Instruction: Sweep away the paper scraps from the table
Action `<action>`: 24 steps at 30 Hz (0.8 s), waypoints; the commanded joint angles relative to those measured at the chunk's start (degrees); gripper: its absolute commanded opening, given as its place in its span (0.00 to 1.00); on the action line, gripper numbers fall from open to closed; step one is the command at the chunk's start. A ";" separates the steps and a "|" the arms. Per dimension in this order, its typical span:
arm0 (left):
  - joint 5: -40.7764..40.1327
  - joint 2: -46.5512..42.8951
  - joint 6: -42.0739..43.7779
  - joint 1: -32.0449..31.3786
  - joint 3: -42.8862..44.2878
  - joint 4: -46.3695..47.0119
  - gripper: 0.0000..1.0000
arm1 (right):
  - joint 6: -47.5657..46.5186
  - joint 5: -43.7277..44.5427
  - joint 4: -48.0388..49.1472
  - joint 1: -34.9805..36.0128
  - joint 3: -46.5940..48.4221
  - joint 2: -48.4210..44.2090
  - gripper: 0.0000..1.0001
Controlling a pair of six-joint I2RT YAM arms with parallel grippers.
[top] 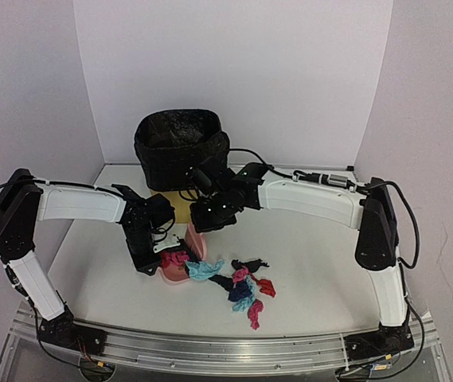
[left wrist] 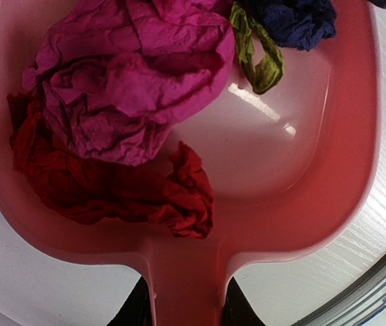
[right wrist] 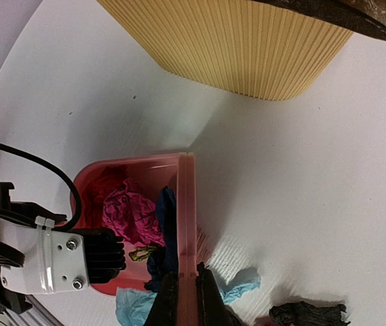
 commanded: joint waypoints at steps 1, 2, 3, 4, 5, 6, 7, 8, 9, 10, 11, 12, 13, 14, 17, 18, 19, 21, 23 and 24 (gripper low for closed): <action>0.86 -0.17 1.04 -0.13 1.39 0.69 0.00 | 4.41 -0.76 2.16 0.54 1.90 1.16 0.00; 0.86 -0.23 1.05 -0.13 1.35 1.06 0.00 | 4.36 -0.73 2.64 0.56 1.89 1.01 0.00; 1.36 -0.31 1.05 -0.13 1.26 1.45 0.00 | 4.44 -0.62 3.19 0.56 1.61 0.83 0.00; 2.13 -0.43 1.03 -0.13 1.13 1.81 0.00 | 4.72 -0.66 4.14 0.57 1.27 0.43 0.00; 2.41 -0.55 0.92 -0.12 1.01 2.14 0.00 | 4.77 -1.19 5.64 0.56 0.46 -0.10 0.00; 2.50 -0.70 0.86 -0.12 0.85 2.54 0.00 | 4.88 -1.52 6.66 0.54 -0.21 -0.58 0.00; 2.48 -0.90 0.81 -0.13 0.66 2.96 0.00 | 4.90 -1.68 7.38 0.53 -0.73 -1.01 0.00; 2.35 -1.32 0.78 -0.13 0.43 3.33 0.00 | 4.49 -1.40 7.60 0.56 -0.79 -1.26 0.00; 2.22 -1.75 0.65 -0.12 0.24 3.79 0.00 | 4.31 -0.17 7.61 0.58 -1.02 -1.65 0.00; 2.15 -2.18 0.55 -0.13 -0.12 4.32 0.00 | 3.82 1.43 7.61 0.57 -1.56 -2.21 0.00; 2.09 -2.74 0.46 -0.13 -0.54 4.77 0.00 | 3.19 2.65 7.61 0.54 -2.17 -2.70 0.00; 2.03 -3.27 0.39 -0.13 -0.95 5.36 0.00 | 2.70 4.11 7.61 0.56 -2.69 -3.38 0.00; 1.99 -3.73 0.29 -0.13 -1.31 5.87 0.00 | 2.27 5.21 7.59 0.55 -3.32 -3.95 0.00; 1.96 -4.15 0.19 -0.13 -1.63 6.28 0.00 | 1.87 6.23 7.57 0.56 -3.94 -4.51 0.00; 1.65 -4.71 -0.30 -0.09 -2.47 7.17 0.00 | 0.98 9.37 7.59 0.57 -5.52 -6.20 0.00; 1.58 -4.76 -0.47 -0.12 -2.80 7.58 0.00 | 0.63 10.28 7.55 0.54 -5.99 -6.64 0.00; 1.60 -4.88 -0.65 -0.13 -3.17 7.85 0.00 | 0.30 11.31 7.57 0.58 -6.35 -7.25 0.00; 1.60 -4.97 -0.78 -0.14 -3.81 8.93 0.00 | -0.59 13.00 7.61 0.59 -7.00 -8.24 0.00; 1.61 -5.05 -0.91 -0.13 -4.41 10.17 0.00 | -1.41 14.37 7.58 0.57 -7.48 -9.15 0.00; 1.64 -5.13 -1.00 -0.13 -4.72 10.79 0.00 | -1.77 14.70 7.56 0.53 -7.68 -9.47 0.00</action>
